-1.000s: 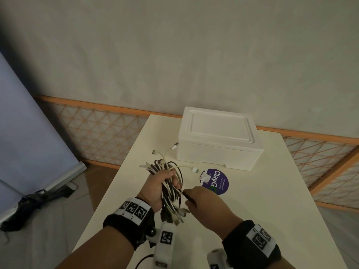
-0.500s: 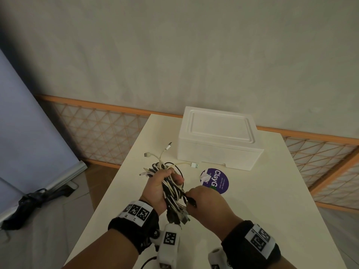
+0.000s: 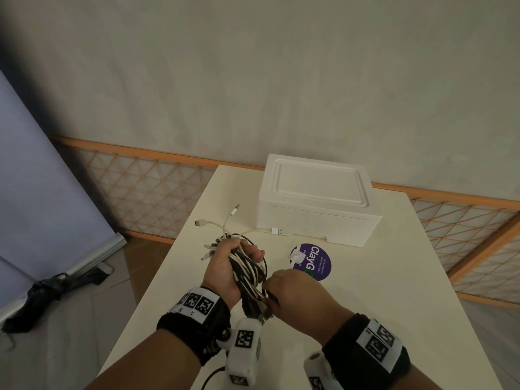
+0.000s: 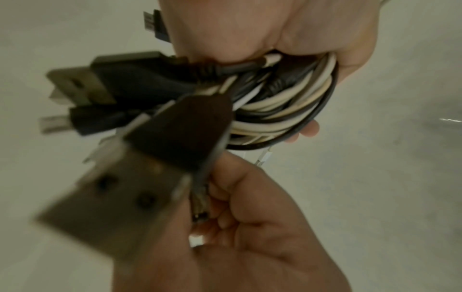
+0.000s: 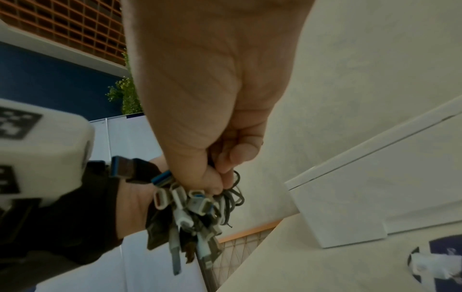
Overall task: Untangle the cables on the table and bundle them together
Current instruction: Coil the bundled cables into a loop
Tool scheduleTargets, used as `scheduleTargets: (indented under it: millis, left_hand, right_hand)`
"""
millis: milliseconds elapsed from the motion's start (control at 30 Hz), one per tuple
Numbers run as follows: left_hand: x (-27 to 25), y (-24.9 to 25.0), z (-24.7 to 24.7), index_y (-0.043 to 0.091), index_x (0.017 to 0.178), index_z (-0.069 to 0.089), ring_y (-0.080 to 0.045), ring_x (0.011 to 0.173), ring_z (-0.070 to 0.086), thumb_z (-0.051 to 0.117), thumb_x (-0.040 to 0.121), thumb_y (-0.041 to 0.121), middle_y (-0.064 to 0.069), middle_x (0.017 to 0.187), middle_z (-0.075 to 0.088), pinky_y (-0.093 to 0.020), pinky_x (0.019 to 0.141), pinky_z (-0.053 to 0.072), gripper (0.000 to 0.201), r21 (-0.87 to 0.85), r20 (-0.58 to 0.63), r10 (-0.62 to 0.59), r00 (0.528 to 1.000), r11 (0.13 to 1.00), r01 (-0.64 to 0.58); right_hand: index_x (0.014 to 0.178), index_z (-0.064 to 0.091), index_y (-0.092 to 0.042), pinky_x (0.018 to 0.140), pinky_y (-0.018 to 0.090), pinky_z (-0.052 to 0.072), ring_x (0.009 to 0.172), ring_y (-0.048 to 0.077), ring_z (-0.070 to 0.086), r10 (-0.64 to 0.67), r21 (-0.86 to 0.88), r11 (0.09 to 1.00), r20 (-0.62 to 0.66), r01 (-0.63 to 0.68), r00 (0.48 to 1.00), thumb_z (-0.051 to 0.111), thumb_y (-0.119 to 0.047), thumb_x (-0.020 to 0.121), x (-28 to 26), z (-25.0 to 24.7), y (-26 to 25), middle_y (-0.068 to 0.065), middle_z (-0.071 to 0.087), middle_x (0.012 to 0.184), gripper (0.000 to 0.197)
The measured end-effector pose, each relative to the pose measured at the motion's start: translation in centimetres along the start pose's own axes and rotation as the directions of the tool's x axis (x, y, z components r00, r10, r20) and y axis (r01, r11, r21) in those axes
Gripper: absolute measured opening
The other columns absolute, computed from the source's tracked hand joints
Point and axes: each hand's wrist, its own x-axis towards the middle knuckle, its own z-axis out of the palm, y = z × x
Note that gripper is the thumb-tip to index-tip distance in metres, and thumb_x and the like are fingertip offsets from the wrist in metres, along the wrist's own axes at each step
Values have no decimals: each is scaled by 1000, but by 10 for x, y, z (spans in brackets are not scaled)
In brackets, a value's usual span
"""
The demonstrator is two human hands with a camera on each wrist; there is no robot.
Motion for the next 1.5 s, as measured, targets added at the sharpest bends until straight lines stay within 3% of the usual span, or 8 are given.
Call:
scheduleTargets:
  millis: [267, 433, 667, 833, 1067, 1200, 1300, 1500]
  left_hand:
    - [-7, 4, 7, 7, 66, 58, -20, 54, 63, 53, 84, 23, -6, 59, 61, -34, 74, 50, 24, 105, 24, -135, 990, 986, 132]
    - [-18, 5, 13, 10, 68, 58, -16, 53, 55, 72, 67, 26, -2, 58, 55, -24, 53, 46, 21, 236, 130, -411, 902, 897, 375]
    - [-19, -10, 12, 10, 83, 75, -21, 76, 69, 83, 52, 40, -10, 79, 69, -29, 68, 55, 44, 354, 235, -484, 843, 850, 389]
    - [-23, -2, 18, 15, 83, 61, -17, 72, 61, 44, 97, 19, -7, 82, 60, -29, 67, 48, 23, 571, 41, -321, 946, 785, 241]
    - [-23, -11, 13, 19, 75, 54, -5, 49, 58, 40, 100, 9, 11, 50, 61, -24, 56, 47, 31, 772, 83, -249, 965, 628, 95]
    - [-30, -12, 14, 24, 49, 67, -8, 46, 57, 41, 98, 8, 7, 49, 60, -23, 51, 47, 58, 779, 192, -360, 913, 622, 81]
    - [-40, -2, 20, 12, 43, 63, -13, 42, 56, 55, 71, 18, -2, 44, 58, -25, 51, 47, 29, 783, 329, -481, 812, 620, 50]
    - [-34, -7, 15, 3, 55, 60, -16, 30, 48, 70, 49, 41, -8, 41, 48, -21, 42, 44, 40, 704, 349, -559, 752, 686, 184]
  right_hand:
    - [108, 53, -19, 60, 30, 51, 71, 20, 62, -94, 148, 984, -49, 100, 994, 57, -30, 87, -3, -24, 4, 4, 66, 81, 24]
    - [107, 52, -19, 88, 33, 42, 98, 18, 54, -417, -192, 908, -328, 372, 848, 57, -59, 83, 4, -25, 12, 1, 57, 111, 46]
    - [130, 45, -11, 116, 45, 21, 134, 23, 41, -454, -58, 885, -327, 462, 829, 71, -76, 53, 17, -34, 17, 12, 49, 140, 104]
    - [128, 44, -18, 108, 41, 33, 124, 15, 49, -314, 107, 915, -415, 388, 854, 79, -74, 42, 19, -19, 10, 2, 54, 131, 109]
    - [130, 50, -18, 110, 37, 30, 123, 11, 50, -251, 257, 888, -427, 382, 869, 43, -88, 63, 28, -26, 15, -3, 60, 122, 97]
    - [108, 67, -13, 107, 41, 36, 119, 14, 56, -254, 394, 820, -400, 415, 881, 31, -84, 76, 34, -26, 27, 0, 68, 112, 86]
    - [101, 67, -11, 105, 39, 39, 109, 13, 61, -230, 483, 786, -351, 386, 908, 39, -83, 73, 29, -24, 31, -1, 69, 99, 82]
    - [77, 64, -8, 63, 23, 44, 65, 6, 53, -53, 544, 793, -388, 275, 920, 34, -68, 90, 26, -25, 19, -2, 59, 68, 68]
